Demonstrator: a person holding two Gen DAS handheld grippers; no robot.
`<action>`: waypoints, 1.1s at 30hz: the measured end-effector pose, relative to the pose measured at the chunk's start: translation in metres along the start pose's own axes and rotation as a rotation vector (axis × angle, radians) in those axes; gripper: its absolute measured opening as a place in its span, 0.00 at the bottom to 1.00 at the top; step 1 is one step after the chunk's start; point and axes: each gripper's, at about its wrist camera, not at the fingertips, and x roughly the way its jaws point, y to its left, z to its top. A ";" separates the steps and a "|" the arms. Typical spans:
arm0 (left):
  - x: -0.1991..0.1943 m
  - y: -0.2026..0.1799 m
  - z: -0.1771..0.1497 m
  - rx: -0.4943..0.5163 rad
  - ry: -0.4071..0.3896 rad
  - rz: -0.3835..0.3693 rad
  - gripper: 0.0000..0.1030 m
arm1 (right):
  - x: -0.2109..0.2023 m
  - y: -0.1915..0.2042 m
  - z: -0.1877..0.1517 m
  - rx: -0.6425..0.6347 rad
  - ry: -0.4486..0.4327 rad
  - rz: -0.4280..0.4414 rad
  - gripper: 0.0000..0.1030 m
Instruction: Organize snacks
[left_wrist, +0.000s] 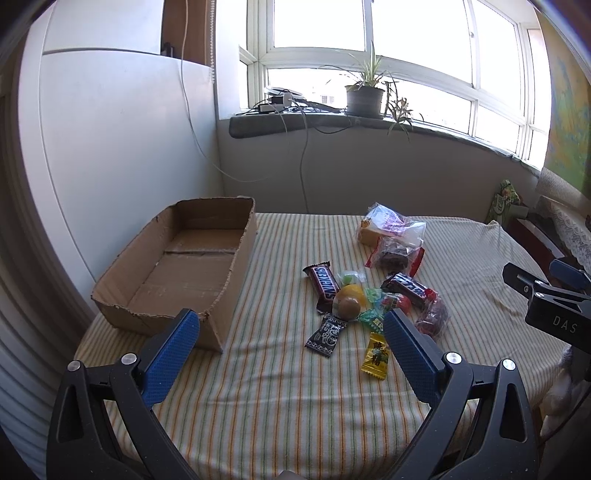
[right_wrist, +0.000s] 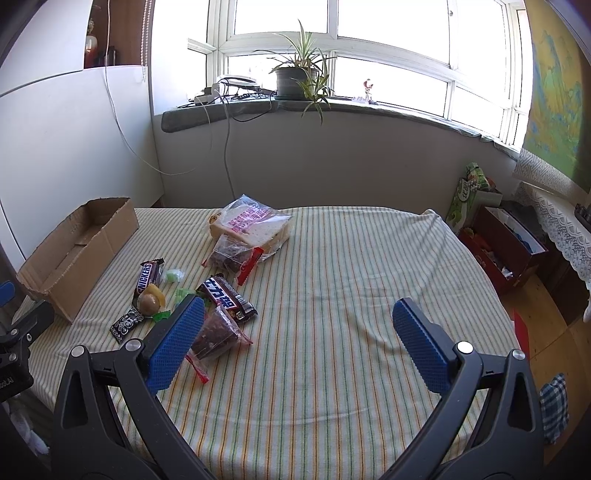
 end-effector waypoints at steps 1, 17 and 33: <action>0.000 0.000 0.000 0.000 0.000 0.000 0.97 | 0.000 0.000 0.000 0.000 0.000 -0.001 1.00; 0.000 0.001 0.000 -0.001 0.000 -0.001 0.97 | 0.001 0.001 -0.001 -0.001 0.002 0.006 1.00; 0.001 0.000 -0.001 0.000 0.001 -0.003 0.97 | 0.003 0.002 -0.001 -0.003 0.006 0.011 1.00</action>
